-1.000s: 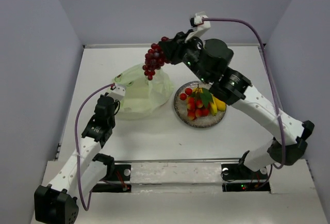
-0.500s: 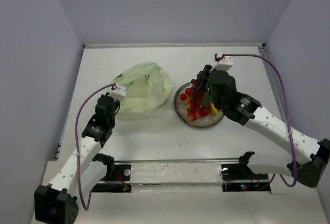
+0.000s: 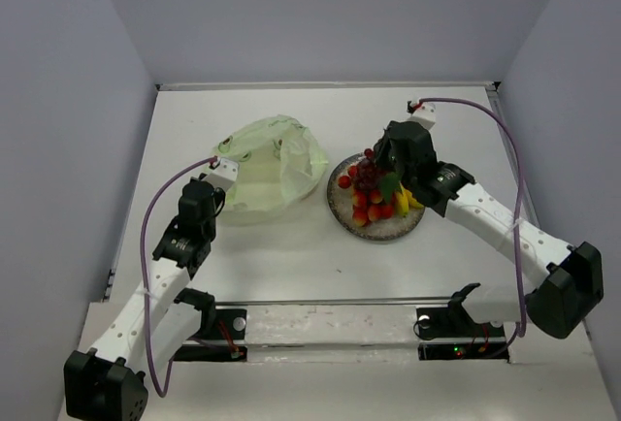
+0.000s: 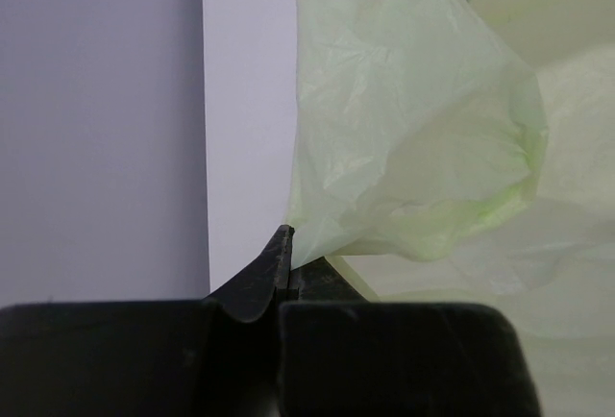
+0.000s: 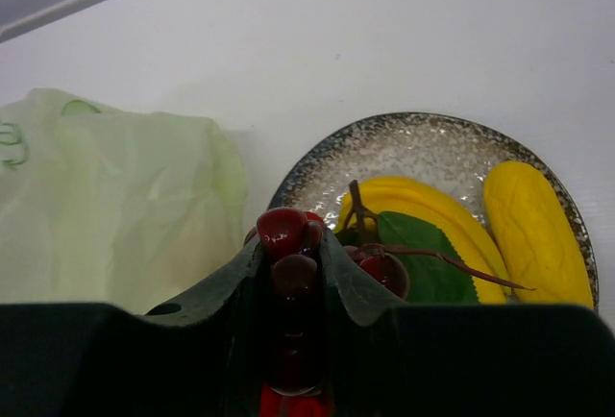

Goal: Take the fake fruits out of the plastic bag

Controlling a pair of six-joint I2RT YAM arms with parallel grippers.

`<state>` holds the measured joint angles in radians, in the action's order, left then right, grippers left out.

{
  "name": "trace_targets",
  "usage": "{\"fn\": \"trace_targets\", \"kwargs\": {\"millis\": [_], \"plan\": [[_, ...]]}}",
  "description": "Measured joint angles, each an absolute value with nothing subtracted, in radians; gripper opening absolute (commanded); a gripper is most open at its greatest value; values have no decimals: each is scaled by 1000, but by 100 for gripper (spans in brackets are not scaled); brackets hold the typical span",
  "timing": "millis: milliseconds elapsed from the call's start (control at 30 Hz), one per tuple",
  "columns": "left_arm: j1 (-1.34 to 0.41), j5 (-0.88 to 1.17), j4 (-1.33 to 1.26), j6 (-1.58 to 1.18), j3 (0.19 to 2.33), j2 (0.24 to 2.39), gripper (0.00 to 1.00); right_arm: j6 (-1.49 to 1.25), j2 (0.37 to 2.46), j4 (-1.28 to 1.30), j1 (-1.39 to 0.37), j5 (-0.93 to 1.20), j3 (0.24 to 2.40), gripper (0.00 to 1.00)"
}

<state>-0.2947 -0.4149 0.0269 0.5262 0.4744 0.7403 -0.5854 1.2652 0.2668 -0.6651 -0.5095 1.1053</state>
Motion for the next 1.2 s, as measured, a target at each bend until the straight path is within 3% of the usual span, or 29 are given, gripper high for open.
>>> {"fn": "trace_targets", "kwargs": {"millis": [100,133,167,200,300,433,833,1200], "plan": [[-295,-412,27,526,474,739,1,-620,1299,262,-601,-475,1062,5],[-295,-411,27,526,474,738,1,-629,1304,262,-595,-467,1047,19],[-295,-411,27,526,474,737,1,-635,1306,262,-591,-461,1034,26],[-295,-411,27,526,474,737,1,-643,1306,262,-591,-456,1019,44],[-295,-408,27,526,474,737,1,-659,1306,258,-590,-448,995,66],[-295,-403,27,526,474,737,1,-667,1305,268,-588,-454,971,78],[-295,-398,27,526,474,737,1,-573,1354,344,-583,-462,1041,81],[-295,-392,31,526,482,738,1,-305,1502,420,-628,-394,1437,78]]}}
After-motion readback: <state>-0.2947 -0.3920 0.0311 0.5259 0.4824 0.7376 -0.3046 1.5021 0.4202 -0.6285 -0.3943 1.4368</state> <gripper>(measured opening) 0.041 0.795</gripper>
